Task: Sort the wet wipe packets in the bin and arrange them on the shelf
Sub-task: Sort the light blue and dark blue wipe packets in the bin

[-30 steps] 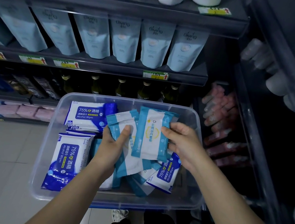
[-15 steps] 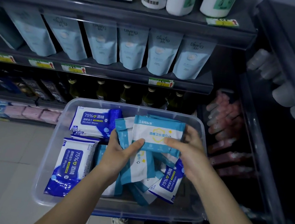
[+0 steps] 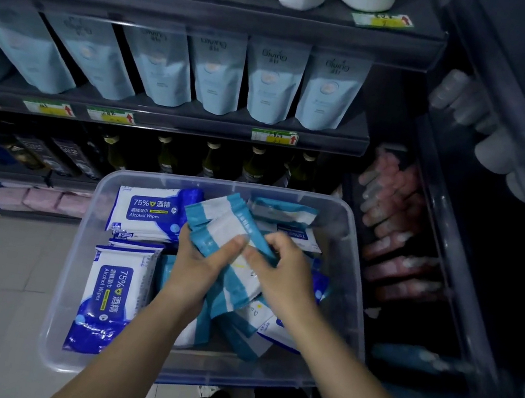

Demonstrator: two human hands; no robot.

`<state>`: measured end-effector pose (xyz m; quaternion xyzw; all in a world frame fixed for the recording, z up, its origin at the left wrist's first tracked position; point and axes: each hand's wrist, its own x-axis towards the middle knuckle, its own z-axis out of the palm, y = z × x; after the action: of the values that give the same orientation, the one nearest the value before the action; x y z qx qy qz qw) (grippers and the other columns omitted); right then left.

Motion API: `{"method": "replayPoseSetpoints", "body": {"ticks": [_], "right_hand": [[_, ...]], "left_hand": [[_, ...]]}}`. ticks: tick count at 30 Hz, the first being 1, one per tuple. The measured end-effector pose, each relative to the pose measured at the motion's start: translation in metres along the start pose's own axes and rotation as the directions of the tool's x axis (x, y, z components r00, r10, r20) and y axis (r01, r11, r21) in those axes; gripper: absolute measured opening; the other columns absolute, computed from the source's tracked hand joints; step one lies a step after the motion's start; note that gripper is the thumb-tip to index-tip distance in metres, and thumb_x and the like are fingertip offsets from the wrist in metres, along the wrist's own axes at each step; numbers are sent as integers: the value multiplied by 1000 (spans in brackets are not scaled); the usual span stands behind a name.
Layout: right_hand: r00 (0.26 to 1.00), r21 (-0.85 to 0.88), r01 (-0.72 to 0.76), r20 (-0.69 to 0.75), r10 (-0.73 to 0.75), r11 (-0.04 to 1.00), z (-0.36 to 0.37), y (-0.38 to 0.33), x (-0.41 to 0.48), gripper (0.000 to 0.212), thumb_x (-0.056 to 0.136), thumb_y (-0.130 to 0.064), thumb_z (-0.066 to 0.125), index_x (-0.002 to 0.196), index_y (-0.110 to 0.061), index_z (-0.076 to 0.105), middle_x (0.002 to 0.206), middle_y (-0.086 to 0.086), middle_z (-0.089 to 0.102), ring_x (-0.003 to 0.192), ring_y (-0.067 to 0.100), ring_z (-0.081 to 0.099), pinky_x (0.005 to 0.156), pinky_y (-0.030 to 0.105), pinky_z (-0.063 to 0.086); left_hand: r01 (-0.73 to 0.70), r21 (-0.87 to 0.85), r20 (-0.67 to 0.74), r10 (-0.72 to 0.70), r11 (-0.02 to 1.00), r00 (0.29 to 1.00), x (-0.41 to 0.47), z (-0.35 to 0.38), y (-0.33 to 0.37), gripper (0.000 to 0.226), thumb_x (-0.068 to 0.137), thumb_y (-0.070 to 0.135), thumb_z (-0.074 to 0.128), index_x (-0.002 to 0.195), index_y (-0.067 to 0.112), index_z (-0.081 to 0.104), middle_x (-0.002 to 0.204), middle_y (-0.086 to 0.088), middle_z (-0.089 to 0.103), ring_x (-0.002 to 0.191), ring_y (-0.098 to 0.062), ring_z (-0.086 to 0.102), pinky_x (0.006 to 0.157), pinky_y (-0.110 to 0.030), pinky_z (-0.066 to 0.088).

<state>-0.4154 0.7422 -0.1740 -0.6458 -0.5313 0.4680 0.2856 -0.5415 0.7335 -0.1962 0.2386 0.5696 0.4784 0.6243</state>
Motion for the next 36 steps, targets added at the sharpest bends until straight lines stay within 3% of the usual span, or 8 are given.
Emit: {"method": "replayPoseSetpoints", "body": {"ticks": [5,8,13,19,26,31,33,36], "right_hand": [[974,82,-172,-136,182,982,-22,40,17,14,91,-24,58,93,-13,65,94,2,64,88,15,59,72,24,45],[953,-160,-271,-183,241,949,-38,69,26,29,88,-18,63,114,-9,60,115,8,59,97,19,57,75,25,44],[1000,-589,-11,15,25,808,-30,82,27,55,85,-26,65,136,-17,45,138,3,42,124,23,40,101,32,39],[994,-813,60,104,42,578,-29,85,28,61,89,-47,54,142,-27,33,142,-2,34,129,23,30,104,39,33],[993,-559,46,-63,-98,828,-49,59,35,27,96,-17,50,119,-16,64,117,5,64,99,20,60,76,21,41],[931,-155,190,-283,-228,969,-84,10,48,25,88,-2,58,106,-15,70,100,3,69,86,12,62,87,29,49],[904,-86,350,-231,-361,933,-91,-16,42,35,86,4,57,104,-25,66,97,-9,65,90,-5,60,89,16,46],[866,8,492,95,-491,870,-86,-34,24,39,83,15,52,105,-14,65,105,-10,61,98,-13,56,84,5,43]], "left_hand": [[-9,-30,-141,5,1000,990,3,-11,0,57,79,18,73,126,18,41,109,-5,67,87,-18,70,65,-32,57],[-30,-38,-142,24,999,990,6,-21,10,62,78,18,73,131,16,41,112,-9,67,88,-22,71,63,-33,58],[-43,-50,-152,35,998,988,7,-31,22,66,77,19,74,133,19,39,114,-6,67,90,-20,71,66,-33,59],[-5,-61,-141,-4,998,990,2,-35,24,74,69,24,76,134,21,39,115,-8,66,92,-23,71,67,-36,59],[44,-41,-158,-50,998,986,-1,-34,19,65,75,22,77,129,21,41,113,-8,67,91,-25,71,73,-44,58],[71,-20,-107,-73,997,992,2,-35,23,63,74,22,78,128,16,45,113,-11,68,92,-26,70,71,-41,58],[108,-9,-49,-108,994,993,1,-32,23,65,72,30,77,127,16,46,113,-10,68,94,-27,70,71,-41,58],[184,-15,40,-183,983,982,-3,-23,25,72,67,48,67,129,15,48,113,-9,69,95,-24,69,68,-35,57]]}}
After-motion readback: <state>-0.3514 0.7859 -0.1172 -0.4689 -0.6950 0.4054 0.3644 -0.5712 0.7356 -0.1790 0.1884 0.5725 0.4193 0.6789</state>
